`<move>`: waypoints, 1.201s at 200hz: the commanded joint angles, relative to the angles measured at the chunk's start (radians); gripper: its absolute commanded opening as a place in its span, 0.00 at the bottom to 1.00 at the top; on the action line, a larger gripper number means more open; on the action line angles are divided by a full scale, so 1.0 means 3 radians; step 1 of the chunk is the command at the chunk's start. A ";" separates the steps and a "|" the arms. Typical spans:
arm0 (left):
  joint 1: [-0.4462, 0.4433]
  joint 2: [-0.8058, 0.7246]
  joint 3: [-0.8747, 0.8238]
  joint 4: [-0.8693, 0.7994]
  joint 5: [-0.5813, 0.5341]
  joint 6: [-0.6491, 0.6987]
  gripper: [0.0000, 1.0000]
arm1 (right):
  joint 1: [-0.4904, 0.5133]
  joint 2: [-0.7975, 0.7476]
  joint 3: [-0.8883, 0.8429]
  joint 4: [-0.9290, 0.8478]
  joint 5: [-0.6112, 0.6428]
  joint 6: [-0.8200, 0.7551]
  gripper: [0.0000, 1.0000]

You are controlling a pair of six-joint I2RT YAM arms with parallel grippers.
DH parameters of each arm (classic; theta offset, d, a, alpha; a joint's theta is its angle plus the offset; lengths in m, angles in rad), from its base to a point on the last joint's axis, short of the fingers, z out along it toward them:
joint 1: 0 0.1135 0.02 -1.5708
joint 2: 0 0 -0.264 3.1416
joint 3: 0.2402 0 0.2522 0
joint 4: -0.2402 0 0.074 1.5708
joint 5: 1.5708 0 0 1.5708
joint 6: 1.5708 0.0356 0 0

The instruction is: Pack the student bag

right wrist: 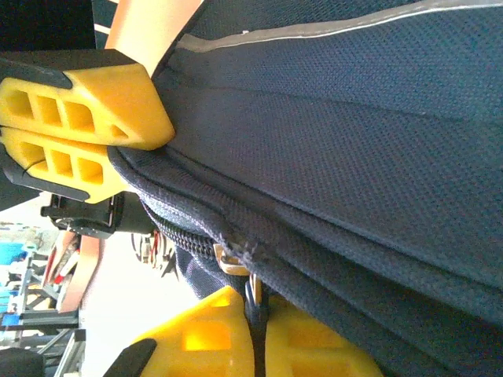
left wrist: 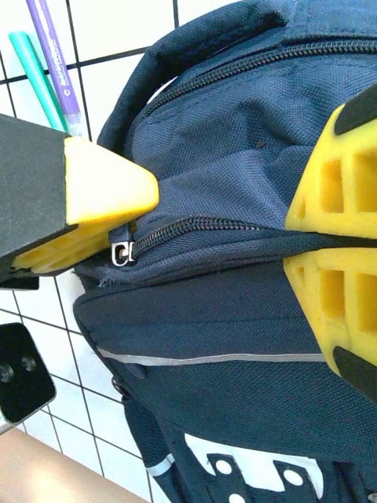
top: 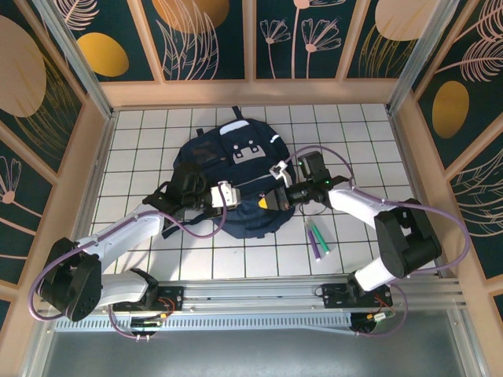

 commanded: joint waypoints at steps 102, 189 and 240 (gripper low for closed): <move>0.0078 -0.0165 -0.0097 -0.0084 0.0098 0.0319 0.00 | -0.0217 -0.0330 0.0133 -0.0799 0.1904 -0.0052 0.00; 0.0477 -0.0059 0.0032 -0.0165 0.0019 0.0762 0.00 | -0.0361 -0.0570 0.0186 -0.0906 0.2656 0.0092 0.00; 0.0939 0.0429 0.0673 -0.0521 0.0504 0.0220 0.95 | 0.0477 -0.0698 0.0168 -0.0727 0.2323 0.0112 0.00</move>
